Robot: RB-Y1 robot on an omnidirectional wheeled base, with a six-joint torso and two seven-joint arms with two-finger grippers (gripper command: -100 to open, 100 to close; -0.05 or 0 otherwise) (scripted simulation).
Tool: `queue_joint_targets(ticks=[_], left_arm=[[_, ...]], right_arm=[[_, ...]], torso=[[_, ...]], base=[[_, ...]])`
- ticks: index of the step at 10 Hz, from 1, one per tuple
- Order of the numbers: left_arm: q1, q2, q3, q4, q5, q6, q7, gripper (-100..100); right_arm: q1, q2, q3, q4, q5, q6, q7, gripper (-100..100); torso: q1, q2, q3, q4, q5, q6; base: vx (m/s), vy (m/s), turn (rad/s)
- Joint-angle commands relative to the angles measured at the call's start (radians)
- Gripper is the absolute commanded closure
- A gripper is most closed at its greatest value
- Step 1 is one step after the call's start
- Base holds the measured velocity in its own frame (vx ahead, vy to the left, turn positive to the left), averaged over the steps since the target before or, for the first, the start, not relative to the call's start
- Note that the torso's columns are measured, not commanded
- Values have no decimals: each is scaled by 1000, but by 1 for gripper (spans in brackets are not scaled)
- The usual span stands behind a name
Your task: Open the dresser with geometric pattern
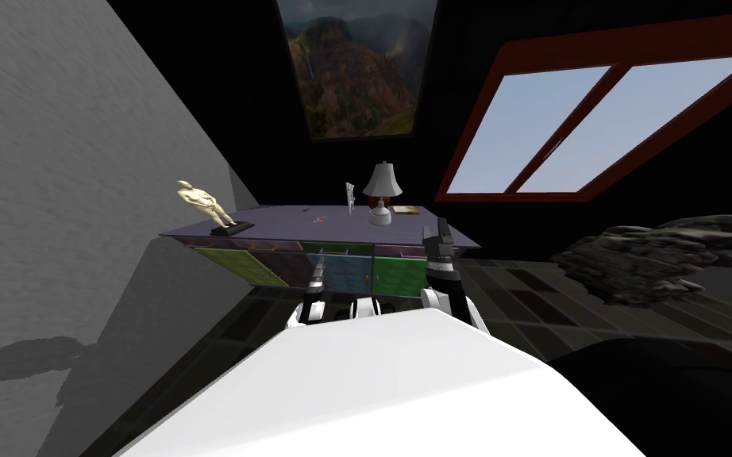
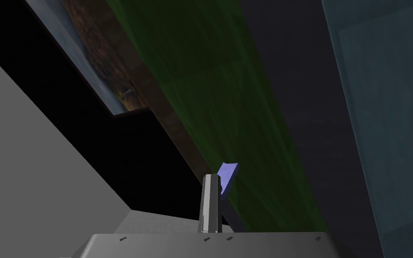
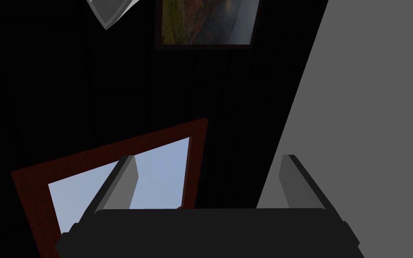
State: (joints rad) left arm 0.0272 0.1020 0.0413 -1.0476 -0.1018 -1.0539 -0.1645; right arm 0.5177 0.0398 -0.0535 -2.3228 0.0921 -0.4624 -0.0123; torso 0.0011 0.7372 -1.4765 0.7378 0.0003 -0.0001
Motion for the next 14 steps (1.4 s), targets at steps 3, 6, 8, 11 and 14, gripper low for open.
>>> queue_joint_targets(ticks=[3, 6, 8, 11, 14], left_arm=[[6, 10, -5, 7, -4, -1, 6, -100], [-27, 21, -8, 7, -7, 55, 22, -100], [-45, 29, -10, 7, -8, 86, 31, -100], [-71, 40, -12, 9, -11, 131, 44, -100], [-109, 55, -15, 12, -14, 199, 63, -100]], right_arm=[[0, 0, 0, 0, 0, 0, 0, 0], [0, 0, 0, 0, 0, 0, 0, 0], [0, 0, 0, 0, 0, 0, 0, 0], [0, 0, 0, 0, 0, 0, 0, 0], [0, 0, 0, 0, 0, 0, 0, 0]], torso=[[-2, 1, 1, 0, -1, 0], [-1, 3, 2, 1, 0, 0], [-1, 1, 0, 0, 0, 0], [-1, 0, 0, 0, 0, 0], [-1, 2, 2, 1, 0, 0]], base=[[-6, 10, -9], [-65, 12, -16], [-66, 9, -14], [-39, 6, -11], [-64, 9, -18]])
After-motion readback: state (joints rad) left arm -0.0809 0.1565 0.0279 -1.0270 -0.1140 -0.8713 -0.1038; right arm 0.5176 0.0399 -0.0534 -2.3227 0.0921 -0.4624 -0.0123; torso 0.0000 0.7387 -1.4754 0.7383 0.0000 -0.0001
